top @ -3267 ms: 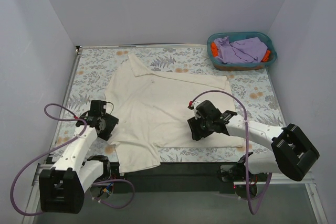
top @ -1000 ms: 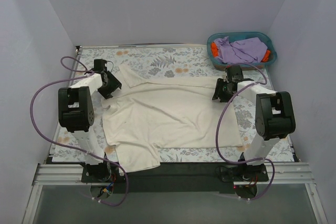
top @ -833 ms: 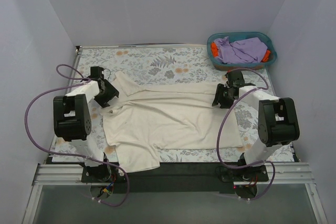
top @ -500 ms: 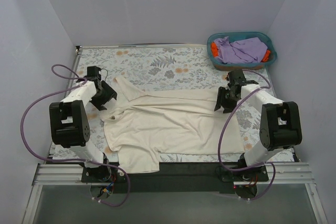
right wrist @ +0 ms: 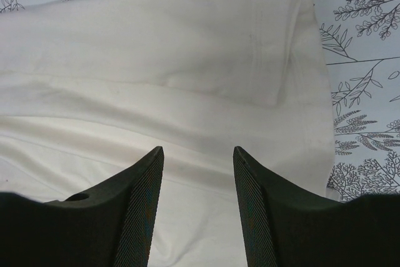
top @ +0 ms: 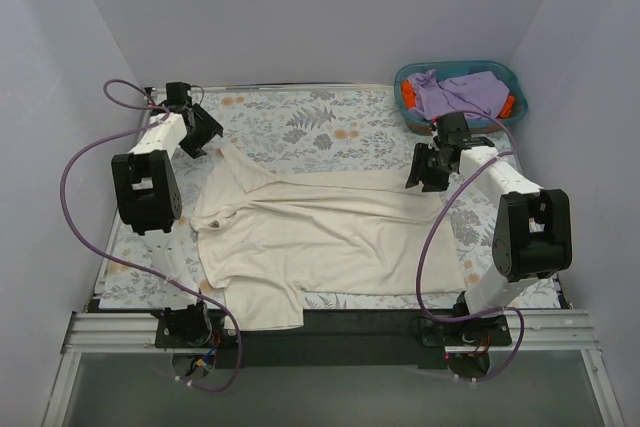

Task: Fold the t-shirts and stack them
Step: Flatten the tshirt out

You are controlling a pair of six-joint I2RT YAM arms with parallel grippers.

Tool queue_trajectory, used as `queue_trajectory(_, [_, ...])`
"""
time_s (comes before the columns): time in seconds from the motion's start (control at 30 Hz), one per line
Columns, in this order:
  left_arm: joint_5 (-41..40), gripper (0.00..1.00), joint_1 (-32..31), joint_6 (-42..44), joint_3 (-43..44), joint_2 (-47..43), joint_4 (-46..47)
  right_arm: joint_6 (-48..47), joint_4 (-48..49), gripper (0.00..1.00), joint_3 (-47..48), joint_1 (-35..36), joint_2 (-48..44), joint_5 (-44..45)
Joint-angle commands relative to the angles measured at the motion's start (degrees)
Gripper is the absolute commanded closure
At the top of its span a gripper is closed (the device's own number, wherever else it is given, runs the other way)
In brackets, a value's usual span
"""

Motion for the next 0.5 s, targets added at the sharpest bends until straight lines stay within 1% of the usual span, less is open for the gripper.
queue_trajectory(0.0, [3.17, 0.39, 0.04, 2.51, 4.02, 2.64, -0.35, -0.29, 0.72, 0.53, 0.90, -0.01, 0.16, -1.23])
queue_trajectory(0.17, [3.70, 0.39, 0.04, 6.65, 7.45, 6.70, -0.62, -0.38, 0.90, 0.53, 1.43, -0.01, 0.24, -1.67])
queue_trajectory(0.47, [2.74, 0.45, -1.63, 9.72, 8.51, 10.12, -0.61, -0.11, 0.81, 0.53, 1.87, -0.01, 0.95, -2.64])
